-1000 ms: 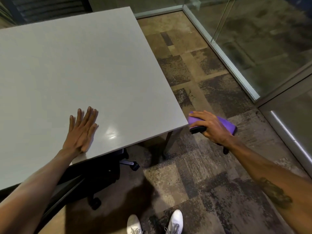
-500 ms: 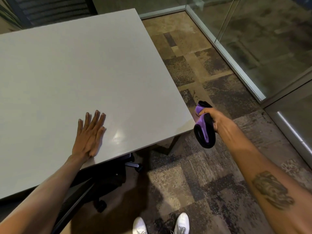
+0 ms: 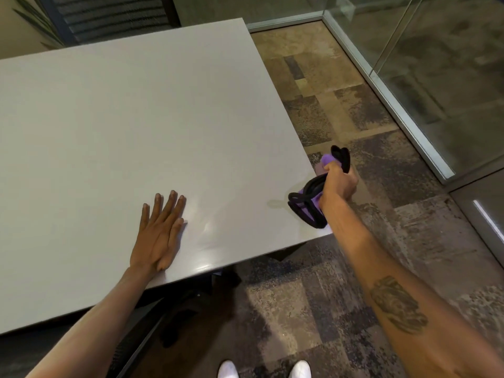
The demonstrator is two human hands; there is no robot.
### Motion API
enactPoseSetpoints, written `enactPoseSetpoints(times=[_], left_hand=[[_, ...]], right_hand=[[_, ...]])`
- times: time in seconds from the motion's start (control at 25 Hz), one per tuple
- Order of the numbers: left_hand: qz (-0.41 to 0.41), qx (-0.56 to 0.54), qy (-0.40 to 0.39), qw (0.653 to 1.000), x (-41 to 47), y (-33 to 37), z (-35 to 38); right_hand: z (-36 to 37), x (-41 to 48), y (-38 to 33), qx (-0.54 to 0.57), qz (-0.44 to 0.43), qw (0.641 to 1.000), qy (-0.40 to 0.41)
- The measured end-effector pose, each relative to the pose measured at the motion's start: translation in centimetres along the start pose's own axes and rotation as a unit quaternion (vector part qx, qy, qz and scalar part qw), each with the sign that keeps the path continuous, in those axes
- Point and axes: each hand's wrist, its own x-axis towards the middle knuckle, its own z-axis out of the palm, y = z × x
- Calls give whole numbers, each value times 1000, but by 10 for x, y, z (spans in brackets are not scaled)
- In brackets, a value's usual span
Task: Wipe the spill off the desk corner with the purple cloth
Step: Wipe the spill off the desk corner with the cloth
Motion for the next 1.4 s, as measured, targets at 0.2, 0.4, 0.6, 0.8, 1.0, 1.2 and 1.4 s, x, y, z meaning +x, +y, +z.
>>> enactPoseSetpoints(times=[0.2,0.4,0.6,0.8,1.0,1.2,1.4], left_hand=[[-5,-26,-2,1000,2,-5,1],[-8,-42,-1,999,3,-6,3],[-6,-38,-1,999,4,-7,3],[-3,-41,4,999,2,-2,-1],[2,-36,0,999,2,-1,-6],[4,-33,-2,999,-1,3,-11],[11,-14,-14,1000,-4,4,-11]], right_hand=[[34,21,-7,84,-75,991,-70],[77,60,-34,-59,-82,979,-179],[95,49,-18,-272,-164,904,-287],[71,34,-11,-319,-182,873,-322],[27,14,3,-317,-165,868,-345],[-12,-18,26,-305,-174,892,-285],[-12,-86,66,-273,-207,933,-106]])
